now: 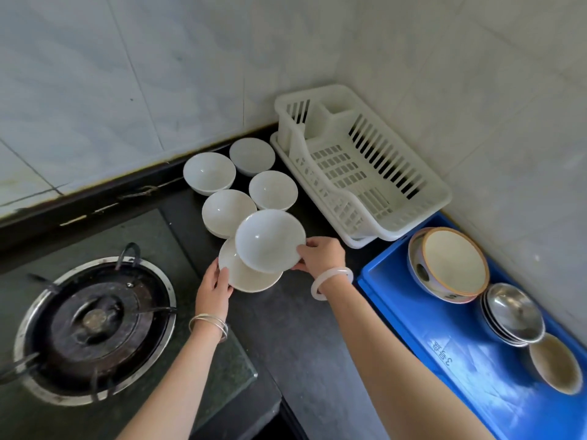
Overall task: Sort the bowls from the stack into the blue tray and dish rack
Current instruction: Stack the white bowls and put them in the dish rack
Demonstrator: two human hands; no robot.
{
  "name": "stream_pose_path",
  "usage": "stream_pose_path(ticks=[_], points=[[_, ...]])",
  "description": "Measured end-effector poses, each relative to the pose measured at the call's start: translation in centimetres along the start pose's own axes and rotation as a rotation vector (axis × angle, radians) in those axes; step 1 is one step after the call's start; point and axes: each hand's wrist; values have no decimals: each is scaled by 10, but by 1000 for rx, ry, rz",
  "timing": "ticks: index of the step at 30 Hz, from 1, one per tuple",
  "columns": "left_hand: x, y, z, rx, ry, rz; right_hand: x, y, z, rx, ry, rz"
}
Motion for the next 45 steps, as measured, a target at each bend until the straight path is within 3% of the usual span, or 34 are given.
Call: stream_pose_path(ticks=[6, 17, 25, 31, 37, 45], points=[[-2, 3, -1, -16, -76, -51, 5, -11, 26, 60, -294, -10], [1, 10, -4, -34, 70, -31, 0, -12, 30, 45, -393, -52], [-5, 12, 0, -47, 41, -91, -12, -2, 25, 75, -300, -22], [-11, 7, 3, -13, -37, -224, -16, 2, 23, 330, 142, 288], [-25, -6, 10, -22, 8, -201, -20, 2, 11, 317, 175, 163], [-111, -10, 87, 166, 58, -37, 37, 24, -55, 128, 339, -87]])
Point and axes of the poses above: each hand's wrist, its own y-axis towards the middle knuckle, its own z-axis out of the palm, x = y × z, and after that the axes turned 9 degrees about -z, right-handed
